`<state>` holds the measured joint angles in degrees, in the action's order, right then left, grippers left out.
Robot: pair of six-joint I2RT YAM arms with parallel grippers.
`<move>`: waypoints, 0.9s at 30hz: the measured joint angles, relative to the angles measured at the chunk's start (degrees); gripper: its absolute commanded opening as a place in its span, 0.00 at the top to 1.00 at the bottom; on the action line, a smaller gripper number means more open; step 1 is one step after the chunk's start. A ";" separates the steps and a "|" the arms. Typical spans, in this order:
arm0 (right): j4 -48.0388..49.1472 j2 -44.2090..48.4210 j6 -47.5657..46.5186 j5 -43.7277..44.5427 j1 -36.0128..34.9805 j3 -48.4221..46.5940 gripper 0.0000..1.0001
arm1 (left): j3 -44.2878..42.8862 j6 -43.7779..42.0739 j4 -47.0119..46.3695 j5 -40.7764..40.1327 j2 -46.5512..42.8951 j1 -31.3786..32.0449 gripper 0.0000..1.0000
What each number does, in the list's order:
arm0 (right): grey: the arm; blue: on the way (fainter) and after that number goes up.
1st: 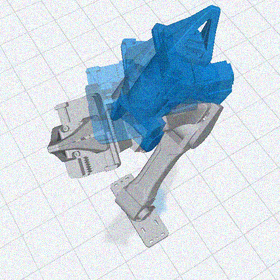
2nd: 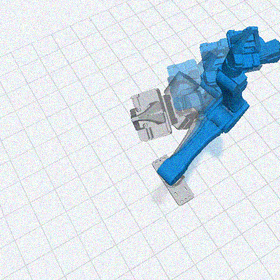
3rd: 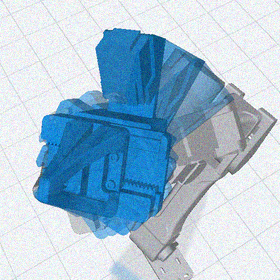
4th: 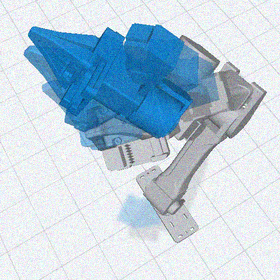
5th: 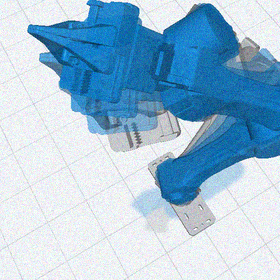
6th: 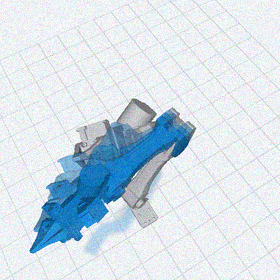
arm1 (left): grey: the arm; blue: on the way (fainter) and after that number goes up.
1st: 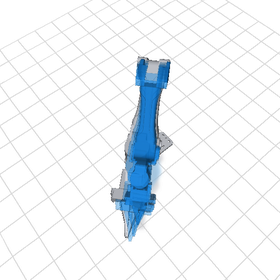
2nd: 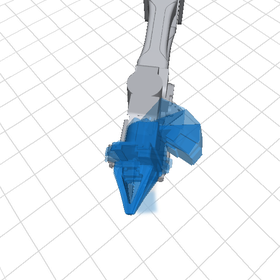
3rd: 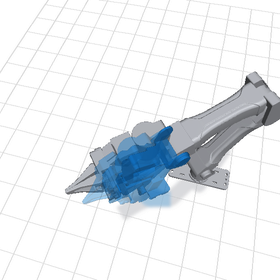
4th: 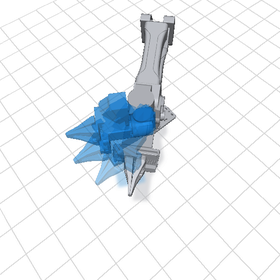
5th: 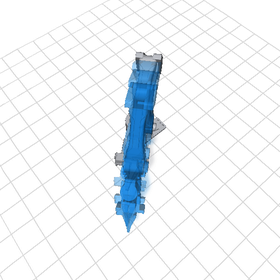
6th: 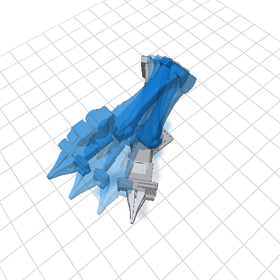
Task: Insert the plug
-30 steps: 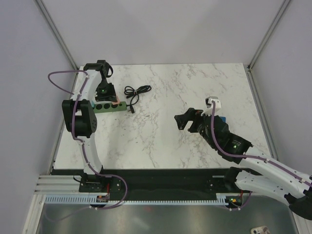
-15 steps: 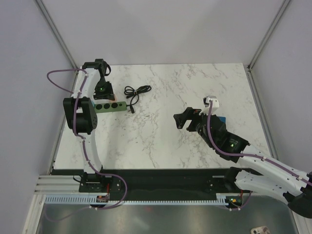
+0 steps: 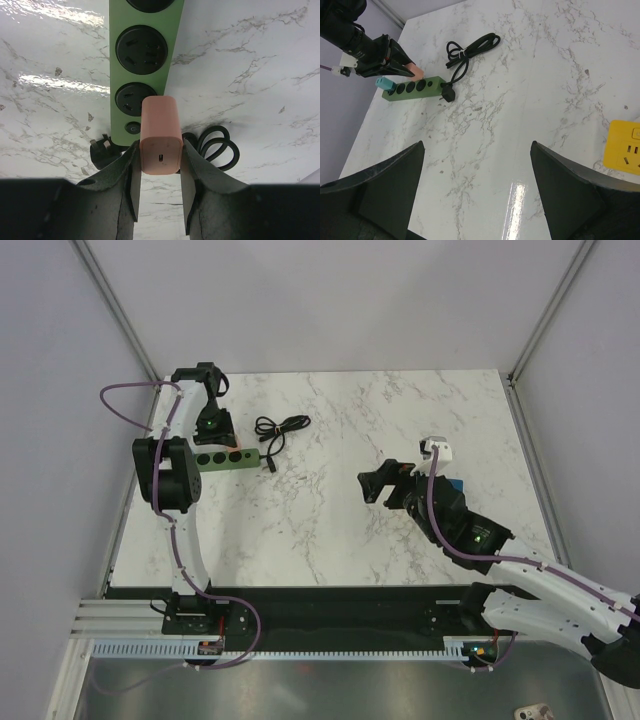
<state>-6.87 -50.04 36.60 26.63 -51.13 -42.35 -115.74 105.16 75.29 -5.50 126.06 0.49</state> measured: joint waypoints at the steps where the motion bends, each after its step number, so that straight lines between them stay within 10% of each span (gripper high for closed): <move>1: -0.02 0.15 -0.02 0.11 0.00 0.00 0.05 | -0.02 -0.11 0.00 -0.02 0.00 0.00 0.98; 27: -0.13 0.00 -0.70 -0.90 0.00 -1.31 0.05 | -1.01 -3.41 0.50 -0.39 0.00 0.00 0.98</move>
<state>-7.01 -50.04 35.90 25.74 -51.13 -43.66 -116.75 101.75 75.79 -5.89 126.06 0.49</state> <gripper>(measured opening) 0.946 0.392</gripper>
